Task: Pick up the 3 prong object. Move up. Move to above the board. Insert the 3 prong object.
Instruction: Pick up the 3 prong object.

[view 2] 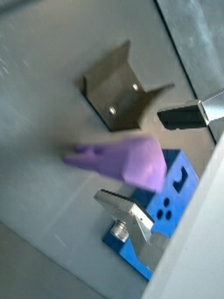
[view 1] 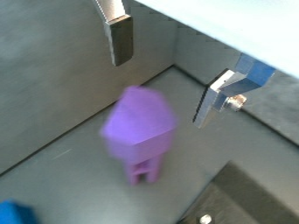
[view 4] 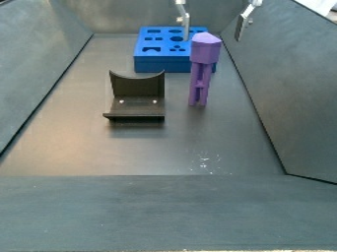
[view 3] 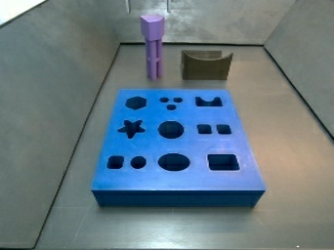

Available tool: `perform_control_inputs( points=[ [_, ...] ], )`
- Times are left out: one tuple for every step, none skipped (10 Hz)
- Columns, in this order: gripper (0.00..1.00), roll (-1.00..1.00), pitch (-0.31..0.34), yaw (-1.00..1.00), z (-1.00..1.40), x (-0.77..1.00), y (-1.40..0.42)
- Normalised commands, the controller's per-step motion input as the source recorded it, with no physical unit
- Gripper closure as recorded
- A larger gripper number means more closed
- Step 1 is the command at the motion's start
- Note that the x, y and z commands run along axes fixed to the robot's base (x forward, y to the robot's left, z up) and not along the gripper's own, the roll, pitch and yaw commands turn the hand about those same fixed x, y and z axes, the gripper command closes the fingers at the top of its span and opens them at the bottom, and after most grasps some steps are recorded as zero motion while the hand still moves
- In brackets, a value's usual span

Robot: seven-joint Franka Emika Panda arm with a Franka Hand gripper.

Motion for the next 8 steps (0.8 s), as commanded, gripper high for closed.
perform_control_inputs(
  points=[
    [0.0, 0.0, -0.251, -0.28, 0.0, 0.38, -0.24],
    [0.0, 0.0, -0.137, -0.43, 0.0, 0.47, -0.05],
    [0.0, 0.0, -0.056, -0.48, -0.02, 0.48, 0.0],
    [0.0, 0.0, -0.044, -0.5, -0.25, 0.04, 0.0],
    [0.0, 0.0, -0.05, -0.4, -0.14, -0.47, 0.0],
    [0.0, 0.02, 0.017, -0.29, 0.0, -0.47, 0.0],
    [0.0, 0.05, 0.05, -0.31, 0.0, -0.31, 0.0],
    [0.0, 0.0, 0.02, -0.28, -0.03, 0.2, 0.0]
  ],
)
